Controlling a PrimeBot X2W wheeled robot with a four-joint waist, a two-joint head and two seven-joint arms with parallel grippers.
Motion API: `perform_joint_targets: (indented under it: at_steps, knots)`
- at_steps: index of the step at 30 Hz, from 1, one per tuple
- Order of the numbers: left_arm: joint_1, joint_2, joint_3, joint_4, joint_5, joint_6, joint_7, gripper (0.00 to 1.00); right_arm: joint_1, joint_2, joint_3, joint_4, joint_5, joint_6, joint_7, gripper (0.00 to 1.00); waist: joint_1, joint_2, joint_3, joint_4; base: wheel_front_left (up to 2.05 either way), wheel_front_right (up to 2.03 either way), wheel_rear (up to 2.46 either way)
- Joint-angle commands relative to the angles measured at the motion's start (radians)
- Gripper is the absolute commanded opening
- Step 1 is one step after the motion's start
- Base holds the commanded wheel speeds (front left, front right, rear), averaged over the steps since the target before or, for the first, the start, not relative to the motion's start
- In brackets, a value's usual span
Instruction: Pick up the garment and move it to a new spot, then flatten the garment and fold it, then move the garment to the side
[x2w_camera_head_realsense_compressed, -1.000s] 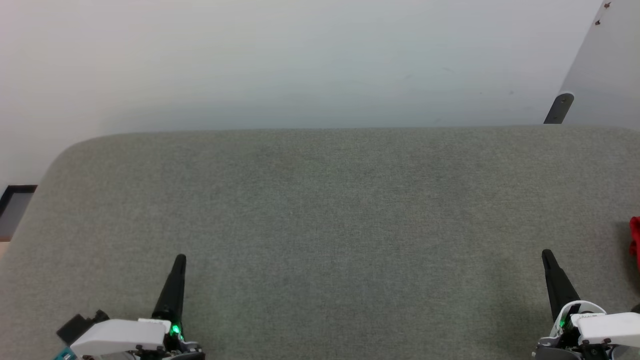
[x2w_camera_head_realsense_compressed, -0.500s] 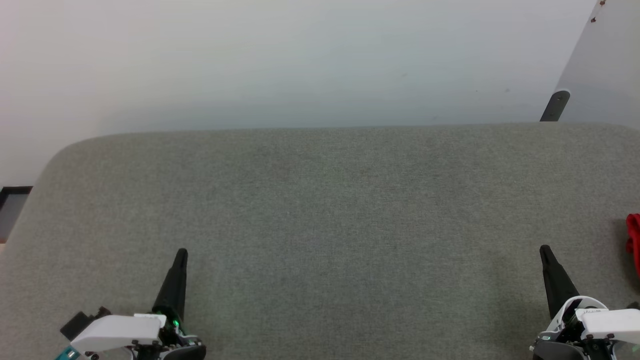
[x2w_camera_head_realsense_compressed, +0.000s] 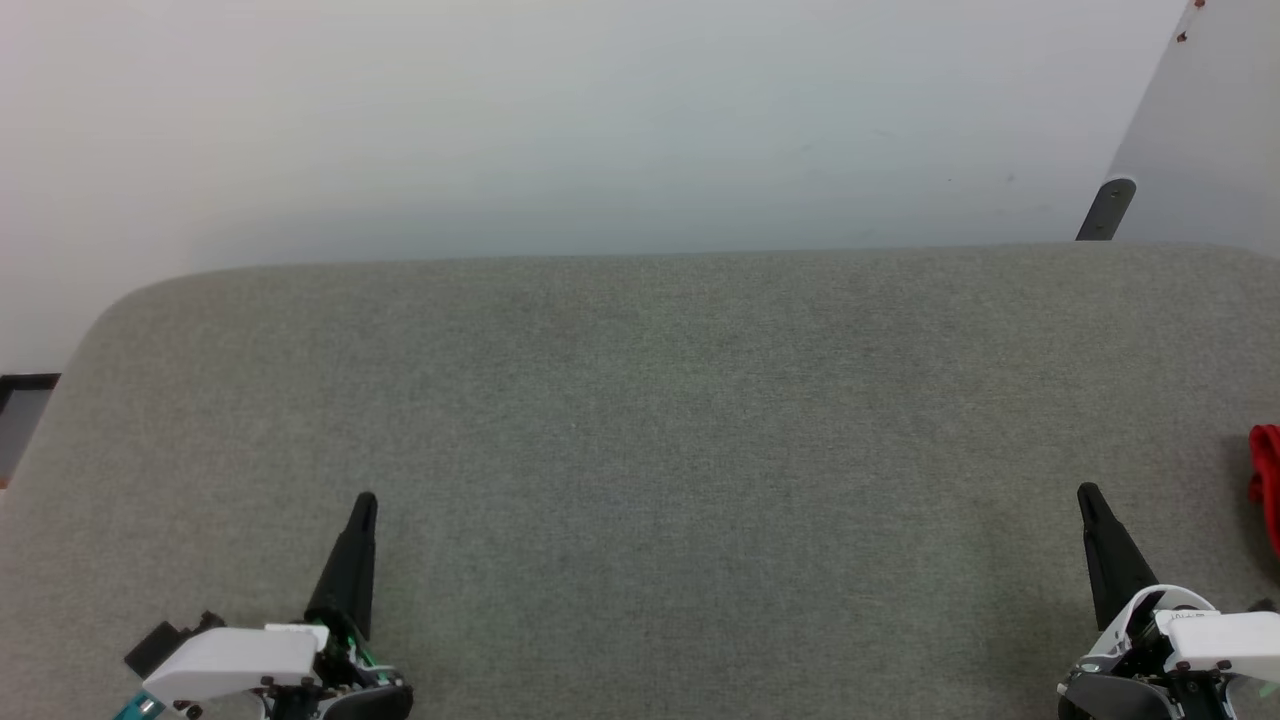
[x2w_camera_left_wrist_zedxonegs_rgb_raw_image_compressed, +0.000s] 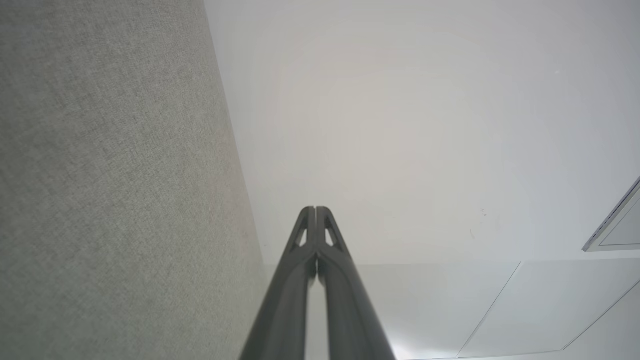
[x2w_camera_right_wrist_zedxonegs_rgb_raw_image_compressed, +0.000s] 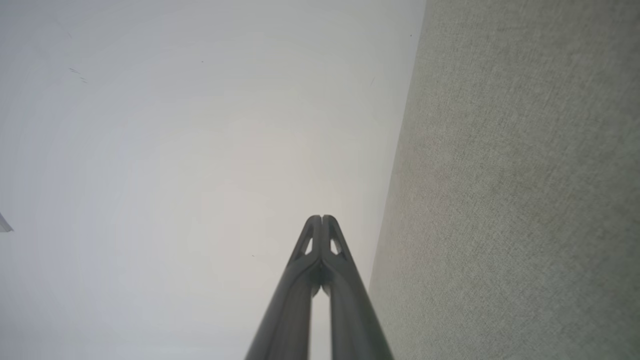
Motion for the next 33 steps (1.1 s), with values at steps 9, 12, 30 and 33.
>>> perform_joint_targets:
  at_steps: [9, 12, 30, 33]
  knots:
    - [-0.01, -0.002, 0.003, 0.001, -0.002, 0.0, 0.0, 0.0, -0.003, -0.002, 0.004, 0.0, 0.004, 0.0, 0.001, 0.0, 0.0, 0.0, 0.0, 0.0, 0.0, 0.0, 0.0]
    - [-0.01, -0.002, 0.003, 0.001, -0.002, 0.0, 0.001, 0.0, -0.003, -0.002, 0.004, 0.0, 0.004, 0.0, 0.001, 0.0, 0.0, 0.0, 0.0, 0.0, 0.0, 0.0, 0.0]
    - [-0.01, -0.002, 0.004, 0.001, 0.0, 0.0, 0.002, 0.0, -0.003, -0.002, 0.004, 0.0, 0.004, 0.0, 0.001, 0.0, 0.0, 0.0, 0.0, 0.0, 0.0, 0.0, 0.0]
    - [-0.01, -0.003, 0.004, 0.001, 0.0, 0.0, 0.002, 0.0, -0.003, -0.002, 0.004, 0.0, 0.004, 0.0, 0.001, 0.0, 0.0, 0.0, 0.0, 0.0, 0.0, 0.0, 0.0]
